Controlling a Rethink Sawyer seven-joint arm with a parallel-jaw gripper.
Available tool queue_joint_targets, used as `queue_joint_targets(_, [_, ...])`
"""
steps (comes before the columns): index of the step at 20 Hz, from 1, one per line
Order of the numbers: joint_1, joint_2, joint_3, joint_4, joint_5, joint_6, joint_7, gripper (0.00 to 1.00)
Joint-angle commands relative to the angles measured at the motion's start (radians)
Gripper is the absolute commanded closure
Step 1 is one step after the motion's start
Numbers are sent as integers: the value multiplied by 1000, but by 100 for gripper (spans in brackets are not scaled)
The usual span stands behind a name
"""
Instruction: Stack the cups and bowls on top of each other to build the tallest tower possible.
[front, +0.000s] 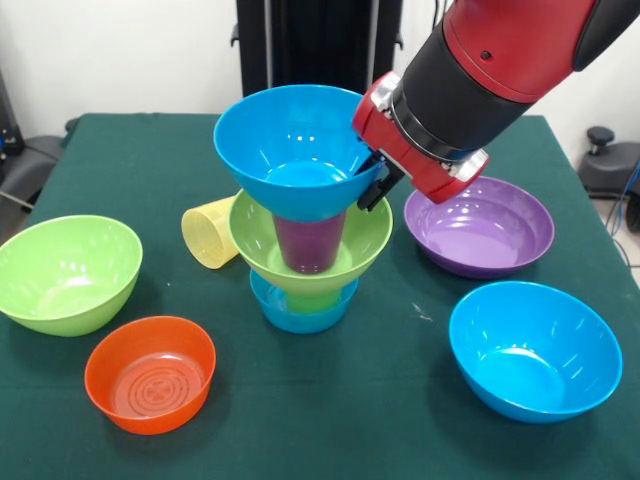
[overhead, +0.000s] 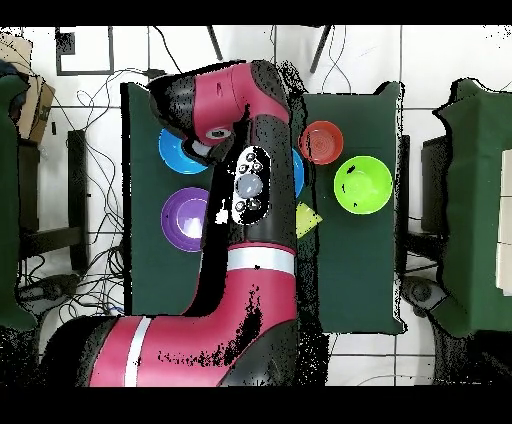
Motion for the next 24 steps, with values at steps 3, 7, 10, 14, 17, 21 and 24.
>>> queue_joint_targets(3, [16, -6, 58, -20, 5, 31, -65, 100])
queue_joint_targets(7, [16, -8, 61, -17, 8, 28, -67, 100])
queue_joint_targets(10, [16, -9, 61, -15, 10, 27, -66, 0])
queue_joint_targets(14, [16, -14, 61, -4, 12, 21, -65, 0])
queue_joint_targets(17, [17, -14, 61, -5, 11, 20, -66, 0])
queue_joint_targets(21, [16, -14, 62, -6, 11, 16, -66, 0])
queue_joint_targets(24, [16, -14, 61, -7, 11, 17, -66, 0])
